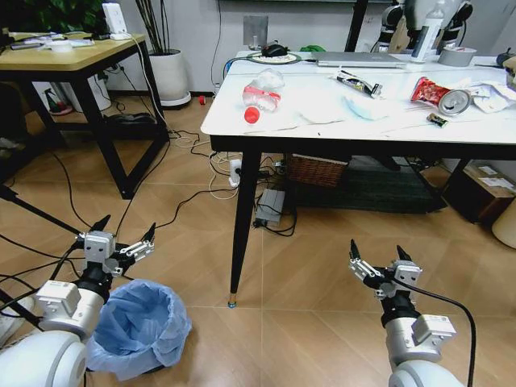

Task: Pick up the trash bin and place the trash from the table into it.

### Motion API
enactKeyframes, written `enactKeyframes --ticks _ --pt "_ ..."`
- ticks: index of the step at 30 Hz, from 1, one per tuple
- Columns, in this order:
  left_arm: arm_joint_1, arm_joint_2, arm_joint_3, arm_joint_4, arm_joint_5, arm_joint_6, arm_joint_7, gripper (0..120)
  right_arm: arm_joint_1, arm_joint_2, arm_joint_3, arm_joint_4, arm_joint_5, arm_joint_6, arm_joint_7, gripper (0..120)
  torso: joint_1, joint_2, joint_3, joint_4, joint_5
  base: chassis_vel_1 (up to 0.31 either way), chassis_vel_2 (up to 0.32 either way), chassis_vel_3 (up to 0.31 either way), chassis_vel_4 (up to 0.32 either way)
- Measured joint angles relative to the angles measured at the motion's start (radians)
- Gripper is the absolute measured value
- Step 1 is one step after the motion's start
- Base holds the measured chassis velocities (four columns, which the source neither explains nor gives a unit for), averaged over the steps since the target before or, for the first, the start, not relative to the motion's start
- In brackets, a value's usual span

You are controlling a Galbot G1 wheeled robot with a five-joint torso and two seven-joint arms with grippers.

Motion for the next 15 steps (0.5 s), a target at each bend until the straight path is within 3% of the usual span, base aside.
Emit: enactKeyframes --ticks 8,15 --pt "0.056 0.026 -0.021 0.042 -0.002 0.033 0.005 100 0.002 -0.004 0.000 -0.013 0.001 -0.003 0.008 100 0.001 0.000 -0.001 0.0001 -0.0001 0.000 0.000 0.000 0.000" --pt "0.123 0.056 -0.056 0.136 -0.030 0.050 0.023 100 0.022 0.011 -0.013 -0.056 -0.002 -0.002 0.020 100 0.002 0.003 0.002 0.0001 0.0000 0.000 0.000 0.000 0.000"
